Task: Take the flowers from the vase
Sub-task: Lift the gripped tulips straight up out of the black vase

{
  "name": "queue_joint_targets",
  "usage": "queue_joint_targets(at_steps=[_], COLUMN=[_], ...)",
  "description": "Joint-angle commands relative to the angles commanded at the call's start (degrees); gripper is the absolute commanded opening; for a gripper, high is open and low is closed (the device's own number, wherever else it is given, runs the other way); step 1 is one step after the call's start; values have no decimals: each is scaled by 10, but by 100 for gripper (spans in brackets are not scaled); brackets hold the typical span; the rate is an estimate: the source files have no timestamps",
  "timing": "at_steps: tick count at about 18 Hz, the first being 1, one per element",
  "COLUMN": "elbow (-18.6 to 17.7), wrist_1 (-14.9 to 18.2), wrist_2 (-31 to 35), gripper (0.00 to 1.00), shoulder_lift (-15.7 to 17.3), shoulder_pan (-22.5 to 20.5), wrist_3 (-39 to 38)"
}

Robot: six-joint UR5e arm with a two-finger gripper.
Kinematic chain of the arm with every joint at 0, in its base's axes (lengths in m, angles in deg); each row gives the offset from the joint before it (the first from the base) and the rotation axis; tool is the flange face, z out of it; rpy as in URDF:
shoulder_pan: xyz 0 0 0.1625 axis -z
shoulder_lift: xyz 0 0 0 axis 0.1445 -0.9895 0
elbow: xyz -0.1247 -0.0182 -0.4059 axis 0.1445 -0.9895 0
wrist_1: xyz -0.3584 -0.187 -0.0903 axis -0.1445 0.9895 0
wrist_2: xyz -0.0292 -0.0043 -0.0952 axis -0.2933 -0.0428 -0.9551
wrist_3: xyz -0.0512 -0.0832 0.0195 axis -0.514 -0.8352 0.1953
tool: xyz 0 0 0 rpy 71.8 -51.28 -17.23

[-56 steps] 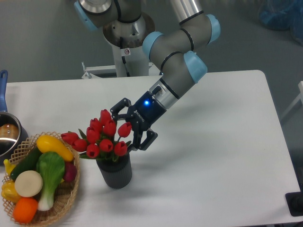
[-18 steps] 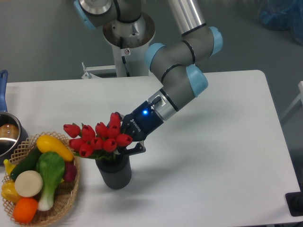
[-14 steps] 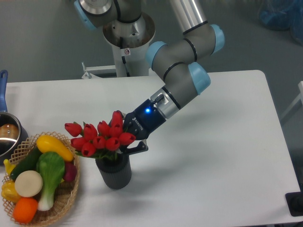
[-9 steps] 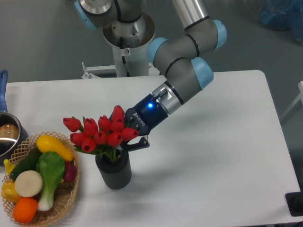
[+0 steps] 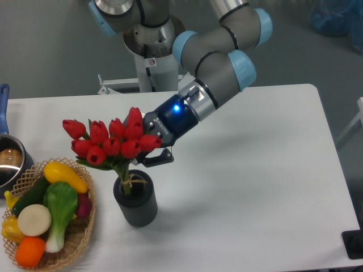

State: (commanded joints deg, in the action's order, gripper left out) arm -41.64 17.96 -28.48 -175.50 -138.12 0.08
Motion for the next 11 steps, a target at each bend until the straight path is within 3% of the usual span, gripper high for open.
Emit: queue_joint_targets(at_steps=[11], elbow=[18], wrist_1=[1], wrist_2=[11], gripper=[28], shoulder_lift=[43], shoulder_pan=[-23], wrist_3=[-52])
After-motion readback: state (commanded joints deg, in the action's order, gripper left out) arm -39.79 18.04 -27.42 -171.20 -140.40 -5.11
